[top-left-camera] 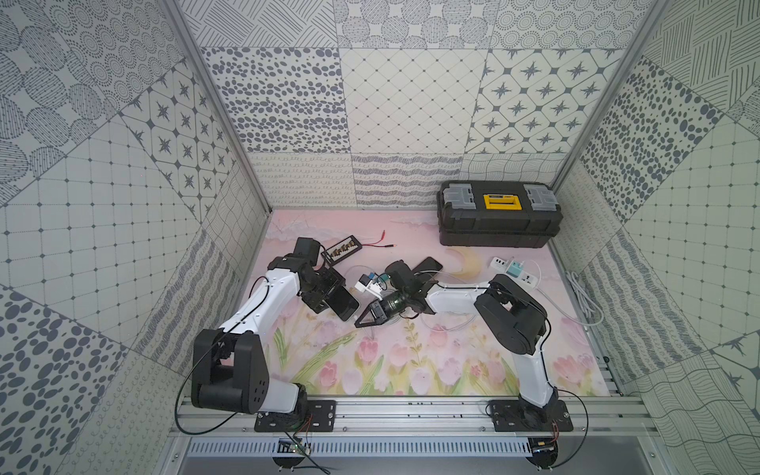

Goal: Plug the charging cable into the phone
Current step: Insert the charging cable into the phone.

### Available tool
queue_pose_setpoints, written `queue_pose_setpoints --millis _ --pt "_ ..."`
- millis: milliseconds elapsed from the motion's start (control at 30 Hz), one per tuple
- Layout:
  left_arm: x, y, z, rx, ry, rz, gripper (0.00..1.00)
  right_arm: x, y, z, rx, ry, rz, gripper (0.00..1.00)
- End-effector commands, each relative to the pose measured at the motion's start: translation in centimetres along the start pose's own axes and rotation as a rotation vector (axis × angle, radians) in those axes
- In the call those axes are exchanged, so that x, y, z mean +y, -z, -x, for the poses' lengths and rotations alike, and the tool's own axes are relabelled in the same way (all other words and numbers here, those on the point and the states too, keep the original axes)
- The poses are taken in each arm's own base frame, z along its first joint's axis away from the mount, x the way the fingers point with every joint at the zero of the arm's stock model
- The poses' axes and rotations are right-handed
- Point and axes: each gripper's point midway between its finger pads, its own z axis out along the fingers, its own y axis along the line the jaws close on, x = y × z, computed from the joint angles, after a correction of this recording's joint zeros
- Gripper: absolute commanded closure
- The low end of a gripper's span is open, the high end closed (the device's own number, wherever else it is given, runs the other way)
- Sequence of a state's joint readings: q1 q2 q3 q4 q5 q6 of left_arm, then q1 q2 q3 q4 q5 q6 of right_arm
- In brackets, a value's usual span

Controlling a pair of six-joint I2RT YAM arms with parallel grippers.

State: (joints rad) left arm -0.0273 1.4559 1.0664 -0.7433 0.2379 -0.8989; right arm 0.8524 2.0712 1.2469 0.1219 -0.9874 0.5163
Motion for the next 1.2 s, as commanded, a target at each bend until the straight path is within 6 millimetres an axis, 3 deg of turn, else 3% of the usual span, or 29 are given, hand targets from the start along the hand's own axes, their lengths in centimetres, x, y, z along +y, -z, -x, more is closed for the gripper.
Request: queue_pose_setpoints --millis 0,500,1167 --pt "-0.3 0.2 -0.9 0.055 -0.004 -0.032 0.74 -0.1 -0.4 1.3 -0.027 0.039 0.005 1.00" --pt "-0.6 0.2 -1.4 0.080 -0.041 -0.044 0.74 -0.6 -0.6 1.7 -0.014 0.020 0.001 1.00" --pt "0.9 -0.6 -2.7 0.144 -0.069 -0.014 0.74 -1.2 -0.1 2.5 -0.035 0.025 -0.013 1.00"
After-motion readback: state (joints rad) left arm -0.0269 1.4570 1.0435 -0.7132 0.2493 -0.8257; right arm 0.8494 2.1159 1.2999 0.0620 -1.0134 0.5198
